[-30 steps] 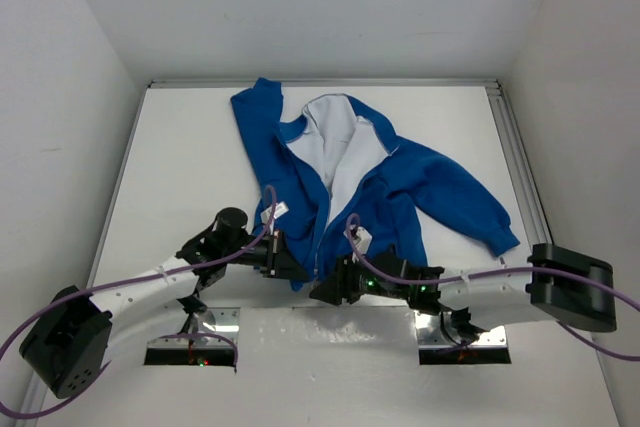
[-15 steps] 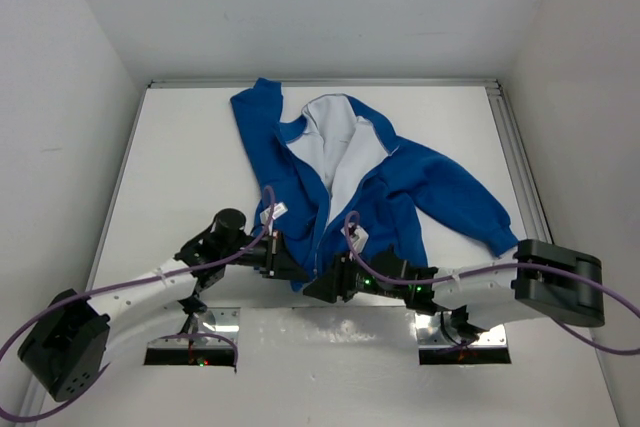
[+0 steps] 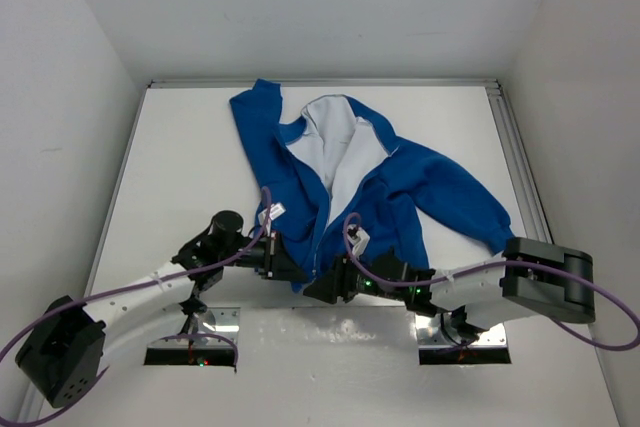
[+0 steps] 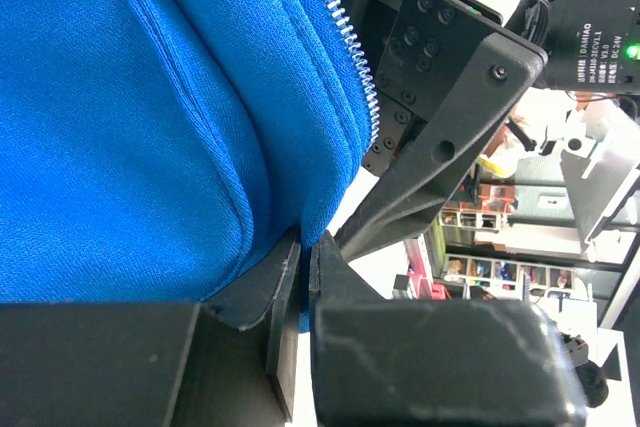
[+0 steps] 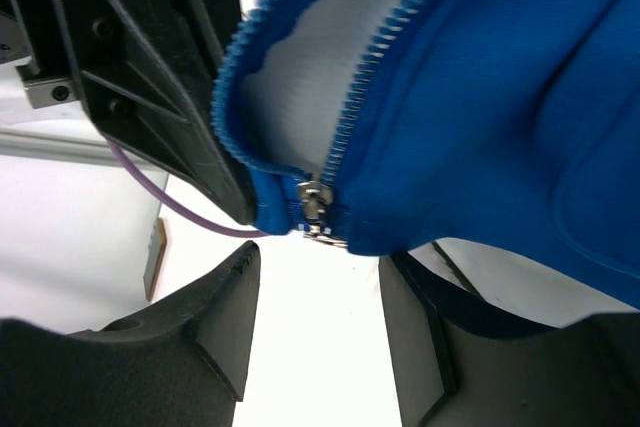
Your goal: Zip up the jacket
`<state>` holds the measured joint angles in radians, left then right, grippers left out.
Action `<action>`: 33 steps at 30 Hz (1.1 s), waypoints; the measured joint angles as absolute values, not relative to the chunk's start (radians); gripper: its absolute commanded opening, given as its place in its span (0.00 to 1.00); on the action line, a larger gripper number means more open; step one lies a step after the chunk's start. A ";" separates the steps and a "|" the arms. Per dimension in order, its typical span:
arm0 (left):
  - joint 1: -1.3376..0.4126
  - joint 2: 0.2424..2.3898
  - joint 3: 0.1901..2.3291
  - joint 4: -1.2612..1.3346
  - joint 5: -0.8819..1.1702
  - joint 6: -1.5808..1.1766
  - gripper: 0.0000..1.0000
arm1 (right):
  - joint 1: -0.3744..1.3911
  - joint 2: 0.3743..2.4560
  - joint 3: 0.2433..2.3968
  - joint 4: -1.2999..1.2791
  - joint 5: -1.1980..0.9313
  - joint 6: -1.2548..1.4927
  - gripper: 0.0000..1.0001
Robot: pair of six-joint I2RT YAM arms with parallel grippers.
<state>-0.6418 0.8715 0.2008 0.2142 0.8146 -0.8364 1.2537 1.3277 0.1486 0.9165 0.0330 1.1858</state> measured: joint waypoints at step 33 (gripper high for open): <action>-0.642 0.825 0.162 0.224 0.813 -0.894 0.00 | 1.278 1.298 0.093 1.015 0.066 1.166 0.04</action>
<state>-0.6418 0.8246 0.1623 0.2245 0.8131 -0.8940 1.2778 1.2984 0.0925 1.0153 0.0658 1.1656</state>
